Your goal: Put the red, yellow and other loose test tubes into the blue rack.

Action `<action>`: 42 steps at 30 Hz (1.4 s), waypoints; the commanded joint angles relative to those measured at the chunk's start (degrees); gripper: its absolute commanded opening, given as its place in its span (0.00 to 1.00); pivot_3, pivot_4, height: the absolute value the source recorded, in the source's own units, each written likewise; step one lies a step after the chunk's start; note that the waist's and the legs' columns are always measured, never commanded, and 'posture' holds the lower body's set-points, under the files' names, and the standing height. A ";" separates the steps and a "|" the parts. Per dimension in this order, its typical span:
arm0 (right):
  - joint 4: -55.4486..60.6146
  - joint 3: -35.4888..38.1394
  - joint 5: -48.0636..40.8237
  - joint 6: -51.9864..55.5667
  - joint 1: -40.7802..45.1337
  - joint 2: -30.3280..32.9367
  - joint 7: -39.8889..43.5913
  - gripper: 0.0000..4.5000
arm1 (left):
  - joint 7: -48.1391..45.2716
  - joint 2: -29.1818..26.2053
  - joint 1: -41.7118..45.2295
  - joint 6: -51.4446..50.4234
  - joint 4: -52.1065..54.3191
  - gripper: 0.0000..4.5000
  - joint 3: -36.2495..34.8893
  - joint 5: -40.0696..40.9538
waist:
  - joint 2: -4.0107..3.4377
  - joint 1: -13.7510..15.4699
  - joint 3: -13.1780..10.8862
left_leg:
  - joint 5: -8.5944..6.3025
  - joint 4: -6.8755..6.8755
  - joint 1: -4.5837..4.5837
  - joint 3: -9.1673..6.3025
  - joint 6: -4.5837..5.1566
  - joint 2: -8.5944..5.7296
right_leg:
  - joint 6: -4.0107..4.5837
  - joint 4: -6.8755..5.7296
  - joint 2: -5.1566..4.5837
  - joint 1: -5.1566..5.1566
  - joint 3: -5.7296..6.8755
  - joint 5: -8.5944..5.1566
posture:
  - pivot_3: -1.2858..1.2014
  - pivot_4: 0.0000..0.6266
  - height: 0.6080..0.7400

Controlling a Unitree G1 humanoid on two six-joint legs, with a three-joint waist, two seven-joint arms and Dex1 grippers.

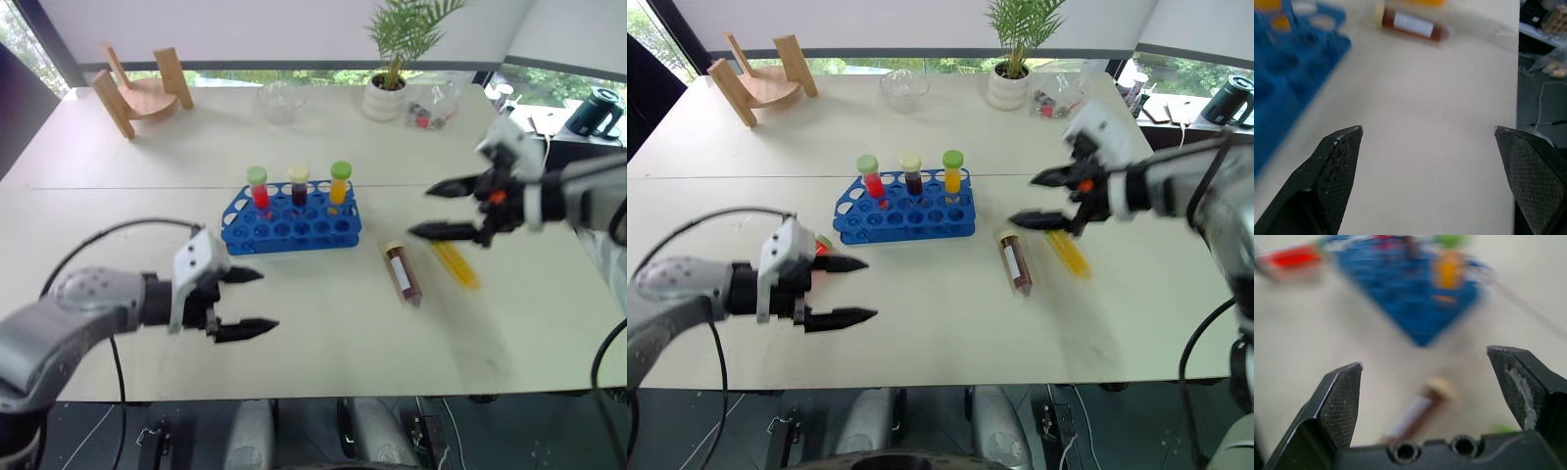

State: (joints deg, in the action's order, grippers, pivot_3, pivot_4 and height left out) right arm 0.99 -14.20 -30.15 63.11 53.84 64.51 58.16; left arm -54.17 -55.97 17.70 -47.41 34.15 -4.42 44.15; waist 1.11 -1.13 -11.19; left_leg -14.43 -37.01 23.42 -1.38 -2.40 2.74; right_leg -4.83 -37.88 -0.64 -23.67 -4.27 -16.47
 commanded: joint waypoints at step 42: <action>9.73 19.05 11.76 -40.35 -22.95 -58.29 -24.65 0.18 | -9.46 -6.50 -3.07 9.85 -20.09 1.00 -7.78 -9.95 | -0.02 -0.98 0.00 | 0.21 -0.15 0.55 -0.17 -0.36 -0.14 | -0.08 -1.20 -0.13 -0.83 0.09 -0.14 | 0.52 0.24 1.00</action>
State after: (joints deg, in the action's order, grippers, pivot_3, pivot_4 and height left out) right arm 7.99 5.58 -19.50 27.60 32.10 7.79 36.44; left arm -63.63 -62.19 12.48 -37.39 13.79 -10.98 33.93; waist 1.09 -2.11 -11.19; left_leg -14.14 -37.19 23.97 -1.55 -2.89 2.57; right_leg -4.99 -39.06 -0.78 -24.49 -4.20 -16.55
